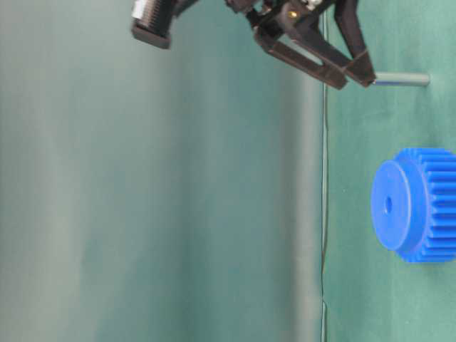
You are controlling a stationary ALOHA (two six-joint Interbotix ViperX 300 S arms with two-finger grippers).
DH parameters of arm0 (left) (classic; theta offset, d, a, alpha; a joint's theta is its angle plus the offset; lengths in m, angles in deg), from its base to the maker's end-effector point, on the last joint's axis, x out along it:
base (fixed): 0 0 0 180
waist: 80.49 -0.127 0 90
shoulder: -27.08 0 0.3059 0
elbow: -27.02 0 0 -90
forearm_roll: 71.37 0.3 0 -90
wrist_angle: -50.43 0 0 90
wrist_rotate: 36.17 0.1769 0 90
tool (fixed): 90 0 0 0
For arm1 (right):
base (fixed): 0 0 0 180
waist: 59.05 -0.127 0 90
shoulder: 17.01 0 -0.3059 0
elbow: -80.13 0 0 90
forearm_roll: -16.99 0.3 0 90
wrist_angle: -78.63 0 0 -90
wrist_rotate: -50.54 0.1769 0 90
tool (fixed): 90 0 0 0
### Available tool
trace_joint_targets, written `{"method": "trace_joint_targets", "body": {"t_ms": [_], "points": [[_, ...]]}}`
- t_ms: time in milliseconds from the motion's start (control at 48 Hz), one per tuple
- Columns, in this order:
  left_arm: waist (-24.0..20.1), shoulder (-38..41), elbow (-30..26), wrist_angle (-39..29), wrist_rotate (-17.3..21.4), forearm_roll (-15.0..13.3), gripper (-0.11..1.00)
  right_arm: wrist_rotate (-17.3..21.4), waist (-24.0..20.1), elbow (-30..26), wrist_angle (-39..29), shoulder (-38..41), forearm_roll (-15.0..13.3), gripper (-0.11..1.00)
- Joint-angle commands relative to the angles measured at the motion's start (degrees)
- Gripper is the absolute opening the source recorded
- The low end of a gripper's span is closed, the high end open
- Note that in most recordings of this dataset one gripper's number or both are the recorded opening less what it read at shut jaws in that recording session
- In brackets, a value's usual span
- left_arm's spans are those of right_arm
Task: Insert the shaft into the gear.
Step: 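Move the right gripper toward the small silver shaft right of the gear, then lower the open right gripper around the silver shaft and close it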
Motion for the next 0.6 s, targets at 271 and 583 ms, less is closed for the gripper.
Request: {"method": "trace_joint_targets", "body": {"t_ms": [271, 583], "points": [[0.0, 0.5, -1.5, 0.2, 0.1, 0.2, 0.00, 0.1, 0.2, -0.4, 1.8, 1.8, 0.9, 0.81], [0.0, 0.5, -1.4, 0.0, 0.1, 0.2, 0.00, 0.0, 0.1, -1.1, 1.8, 3.5, 0.9, 0.56]]}}
